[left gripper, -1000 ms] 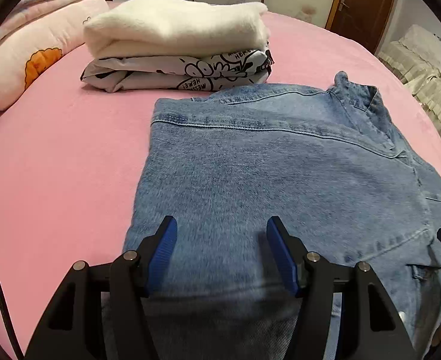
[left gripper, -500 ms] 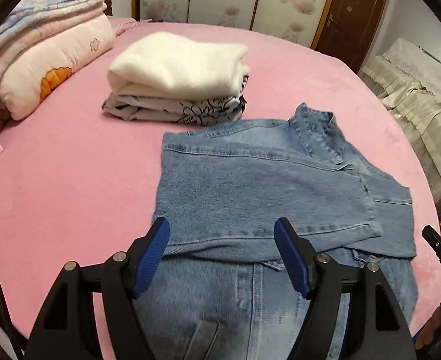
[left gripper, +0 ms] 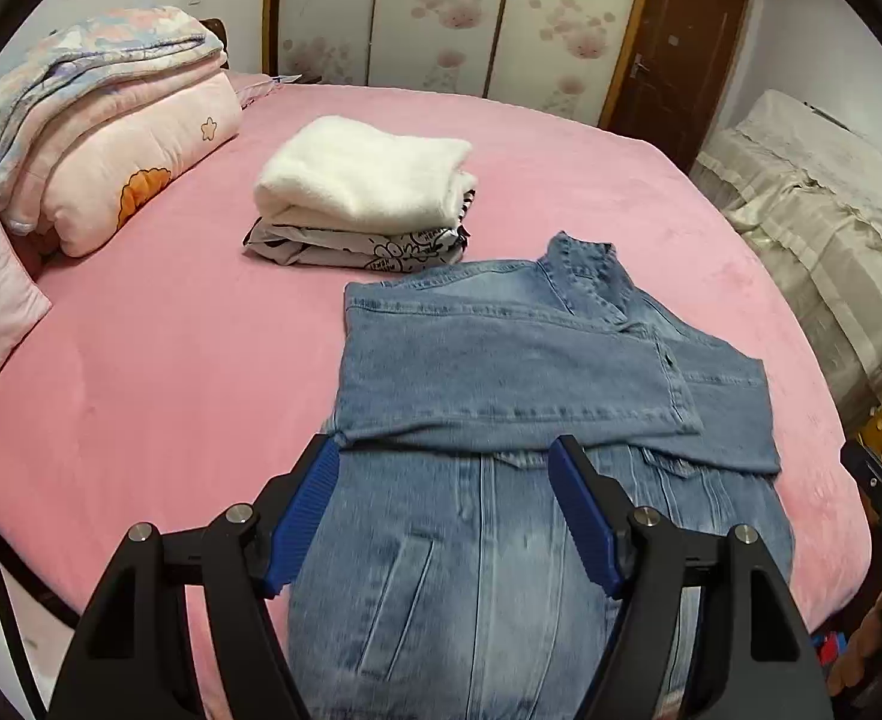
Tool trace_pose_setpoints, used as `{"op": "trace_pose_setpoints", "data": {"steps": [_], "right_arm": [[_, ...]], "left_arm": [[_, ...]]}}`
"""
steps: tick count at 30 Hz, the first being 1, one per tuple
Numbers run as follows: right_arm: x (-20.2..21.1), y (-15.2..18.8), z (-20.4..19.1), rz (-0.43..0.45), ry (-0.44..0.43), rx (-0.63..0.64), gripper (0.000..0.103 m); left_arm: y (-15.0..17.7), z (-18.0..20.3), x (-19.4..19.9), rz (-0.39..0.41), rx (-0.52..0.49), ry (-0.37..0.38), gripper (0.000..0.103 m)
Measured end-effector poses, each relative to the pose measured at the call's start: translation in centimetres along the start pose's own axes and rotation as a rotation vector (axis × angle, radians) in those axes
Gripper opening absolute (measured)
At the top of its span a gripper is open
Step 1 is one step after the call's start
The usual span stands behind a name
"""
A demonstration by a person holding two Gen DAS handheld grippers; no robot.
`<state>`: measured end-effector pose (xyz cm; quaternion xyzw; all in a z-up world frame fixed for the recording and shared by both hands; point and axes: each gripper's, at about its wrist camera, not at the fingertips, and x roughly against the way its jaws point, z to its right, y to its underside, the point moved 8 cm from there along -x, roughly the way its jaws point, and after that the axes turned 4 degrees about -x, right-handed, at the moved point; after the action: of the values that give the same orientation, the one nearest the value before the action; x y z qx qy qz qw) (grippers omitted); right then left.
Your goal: Fold large clothes
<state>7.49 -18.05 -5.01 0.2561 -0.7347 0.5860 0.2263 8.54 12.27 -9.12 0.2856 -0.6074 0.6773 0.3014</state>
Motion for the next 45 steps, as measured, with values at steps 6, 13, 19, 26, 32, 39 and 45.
{"op": "trace_pose_setpoints", "data": {"steps": [6, 13, 19, 26, 32, 39, 45], "right_arm": [[2.5, 3.1, 0.8, -0.021, -0.002, 0.050, 0.047], [3.3, 8.3, 4.8, -0.107, 0.003, 0.078, 0.055], [1.8, 12.2, 9.5, -0.210, 0.016, 0.075, 0.055], [0.1, 17.8, 16.6, -0.312, 0.032, 0.028, 0.055], [-1.7, 21.2, 20.4, -0.414, -0.018, -0.085, 0.055], [-2.2, 22.3, 20.3, -0.437, -0.096, -0.119, 0.055], [-1.8, 22.5, 19.9, -0.467, -0.148, -0.074, 0.050]], "left_arm": [[3.8, 0.0, 1.7, -0.014, -0.072, -0.007, 0.071], [10.5, -2.7, -0.4, -0.119, -0.070, 0.050, 0.071], [15.1, -6.6, -4.2, -0.207, -0.047, 0.060, 0.071], [19.3, -9.7, -6.7, -0.305, 0.037, 0.132, 0.071], [21.1, -9.6, -7.3, -0.302, 0.028, 0.211, 0.071], [22.1, -8.4, -8.1, -0.306, 0.021, 0.291, 0.071], [22.6, -7.4, -8.2, -0.317, -0.011, 0.320, 0.069]]}}
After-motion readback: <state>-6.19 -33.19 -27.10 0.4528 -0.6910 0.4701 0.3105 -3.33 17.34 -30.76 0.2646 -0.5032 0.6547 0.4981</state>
